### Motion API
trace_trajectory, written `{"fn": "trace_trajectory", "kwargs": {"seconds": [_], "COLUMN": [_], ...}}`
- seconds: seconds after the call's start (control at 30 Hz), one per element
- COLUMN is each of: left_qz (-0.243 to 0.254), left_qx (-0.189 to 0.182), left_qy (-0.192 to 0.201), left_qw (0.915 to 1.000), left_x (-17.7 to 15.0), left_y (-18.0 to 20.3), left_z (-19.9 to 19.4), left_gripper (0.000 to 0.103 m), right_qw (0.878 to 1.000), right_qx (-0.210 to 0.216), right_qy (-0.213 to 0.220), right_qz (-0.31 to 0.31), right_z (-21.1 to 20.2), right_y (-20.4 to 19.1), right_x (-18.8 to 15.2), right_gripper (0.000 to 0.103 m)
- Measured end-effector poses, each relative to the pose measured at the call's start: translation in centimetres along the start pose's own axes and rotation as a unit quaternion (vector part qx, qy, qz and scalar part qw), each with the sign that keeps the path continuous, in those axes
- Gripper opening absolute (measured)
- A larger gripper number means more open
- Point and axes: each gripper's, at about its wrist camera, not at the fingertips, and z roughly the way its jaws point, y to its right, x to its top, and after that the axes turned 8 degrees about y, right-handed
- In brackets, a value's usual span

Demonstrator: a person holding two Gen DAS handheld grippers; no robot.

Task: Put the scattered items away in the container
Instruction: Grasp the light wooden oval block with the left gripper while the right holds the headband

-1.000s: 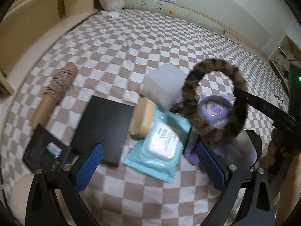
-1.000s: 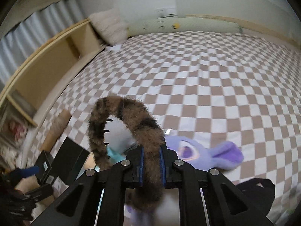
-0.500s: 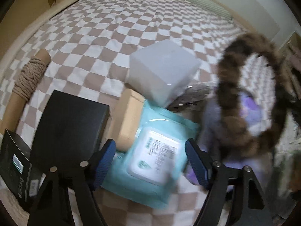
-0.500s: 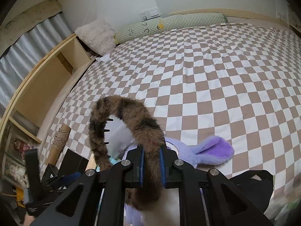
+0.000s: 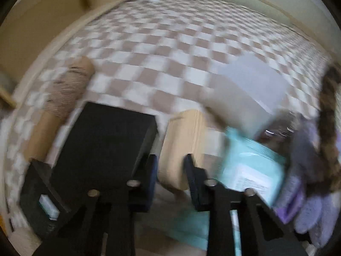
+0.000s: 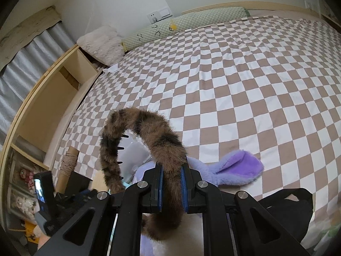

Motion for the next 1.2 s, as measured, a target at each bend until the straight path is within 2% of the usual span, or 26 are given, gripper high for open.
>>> {"fn": "trace_trajectory", "kwargs": {"seconds": [0.07,0.13,0.2,0.27,0.33,0.37,0.47,0.57,0.73,0.8,0.87,0.97,1.2], "left_qz": [-0.019,-0.028,-0.031,-0.036,-0.026,-0.013,0.013,0.013,0.029,0.037,0.046,0.046,0.010], "left_qx": [-0.022,-0.040,-0.055,-0.073,-0.077,-0.065,-0.039,-0.015,0.004,0.009,0.021,0.015,-0.011], "left_qy": [-0.011,-0.006,-0.010,-0.017,-0.020,-0.017,-0.008,-0.007,0.006,0.008,0.006,0.004,-0.004], "left_qw": [0.9995,0.9988,0.9980,0.9965,0.9965,0.9976,0.9991,0.9998,0.9996,0.9992,0.9987,0.9988,0.9999], "left_x": [-0.5,-0.6,-0.5,-0.6,-0.7,-0.7,-0.7,-0.6,-0.4,-0.5,-0.5,-0.8,-0.2], "left_y": [-1.6,-2.1,-1.9,-1.4,-0.2,0.6,2.5,2.8,3.4,3.7,3.7,3.1,2.4], "left_z": [0.8,0.7,0.6,0.9,0.9,1.0,1.2,2.0,2.5,2.6,2.8,2.4,0.9], "left_gripper": [0.010,0.010,0.017,0.054,0.073,0.075,0.075,0.074,0.072,0.062,0.048,0.047,0.046], "right_qw": [1.000,1.000,1.000,1.000,1.000,1.000,1.000,1.000,1.000,1.000,1.000,1.000,1.000], "right_qx": [0.000,0.000,0.001,0.000,-0.002,-0.003,-0.008,-0.006,-0.007,-0.009,-0.013,-0.015,-0.012], "right_qy": [-0.001,-0.002,-0.004,-0.006,-0.009,-0.010,-0.012,-0.012,-0.017,-0.020,-0.019,-0.014,-0.002], "right_qz": [0.001,0.004,0.006,0.008,0.007,0.006,0.001,0.005,0.005,-0.002,-0.009,-0.014,-0.022], "right_z": [0.1,0.2,0.4,0.5,0.7,0.7,0.8,0.9,1.0,1.2,1.3,1.2,0.4], "right_y": [0.2,0.3,0.4,0.3,0.3,0.3,0.2,0.4,0.5,0.3,0.1,-0.1,-0.6], "right_x": [0.0,-0.1,-0.1,-0.1,-0.2,-0.3,-0.4,-0.3,-0.5,-0.7,-0.7,-0.6,-0.3], "right_gripper": [0.015,0.015,0.015,0.015,0.015,0.015,0.015,0.015,0.015,0.015,0.015,0.015,0.015]}}
